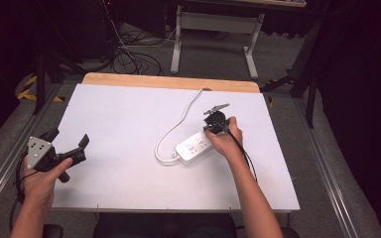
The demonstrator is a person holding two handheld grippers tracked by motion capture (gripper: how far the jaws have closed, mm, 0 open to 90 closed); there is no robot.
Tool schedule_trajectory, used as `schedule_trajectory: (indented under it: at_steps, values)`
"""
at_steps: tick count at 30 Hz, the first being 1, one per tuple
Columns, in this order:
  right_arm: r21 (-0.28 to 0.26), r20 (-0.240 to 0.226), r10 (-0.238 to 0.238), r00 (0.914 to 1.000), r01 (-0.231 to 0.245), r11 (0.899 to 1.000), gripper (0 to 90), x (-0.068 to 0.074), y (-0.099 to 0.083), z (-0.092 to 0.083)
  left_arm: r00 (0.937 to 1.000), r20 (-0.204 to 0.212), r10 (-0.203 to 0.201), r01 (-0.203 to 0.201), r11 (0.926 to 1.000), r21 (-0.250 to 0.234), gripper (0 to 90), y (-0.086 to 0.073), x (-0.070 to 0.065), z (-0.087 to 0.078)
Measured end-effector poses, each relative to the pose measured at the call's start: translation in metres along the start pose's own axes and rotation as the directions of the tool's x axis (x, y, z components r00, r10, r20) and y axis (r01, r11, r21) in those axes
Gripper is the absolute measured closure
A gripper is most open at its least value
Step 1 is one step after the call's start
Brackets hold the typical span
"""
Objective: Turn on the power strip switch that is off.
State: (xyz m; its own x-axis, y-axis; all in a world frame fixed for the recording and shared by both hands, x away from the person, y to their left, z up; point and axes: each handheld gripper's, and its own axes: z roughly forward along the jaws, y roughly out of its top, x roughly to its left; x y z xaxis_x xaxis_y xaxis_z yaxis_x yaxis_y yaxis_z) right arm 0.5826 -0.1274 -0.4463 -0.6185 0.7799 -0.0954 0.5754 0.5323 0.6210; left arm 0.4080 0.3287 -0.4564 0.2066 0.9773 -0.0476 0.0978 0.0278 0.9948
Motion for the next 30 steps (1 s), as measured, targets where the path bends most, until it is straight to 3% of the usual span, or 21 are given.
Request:
schedule_trajectory:
  at_steps: [8,12,17,22,30]
  values:
    - [-0.002,0.001,0.007,1.0,-0.007,1.0,90.0,-0.001,0.0,0.0,1.0,-0.004,-0.008,0.008,0.9999,-0.007,1.4,0.0,0.001,-0.002]
    - [-0.027,-0.008,0.01,0.9999,-0.01,1.0,90.0,-0.001,-0.004,0.0,1.0,-0.006,-0.002,0.002,1.0,0.001,1.4,0.0,0.002,-0.001]
    - [-0.084,0.014,-0.005,0.9999,0.006,0.996,90.0,0.001,-0.012,-0.001,1.0,-0.009,-0.003,0.003,1.0,0.0,1.4,0.0,0.001,-0.003]
    - [-0.082,0.036,-0.034,0.9988,0.036,0.996,90.0,0.004,-0.011,-0.001,1.0,-0.007,0.002,-0.002,1.0,0.004,1.4,0.0,0.0,-0.002]
    - [-0.095,0.022,-0.004,0.9997,0.006,0.995,90.0,-0.001,-0.012,-0.001,1.0,0.004,0.009,-0.009,0.9999,0.009,1.6,-0.001,-0.002,-0.001]
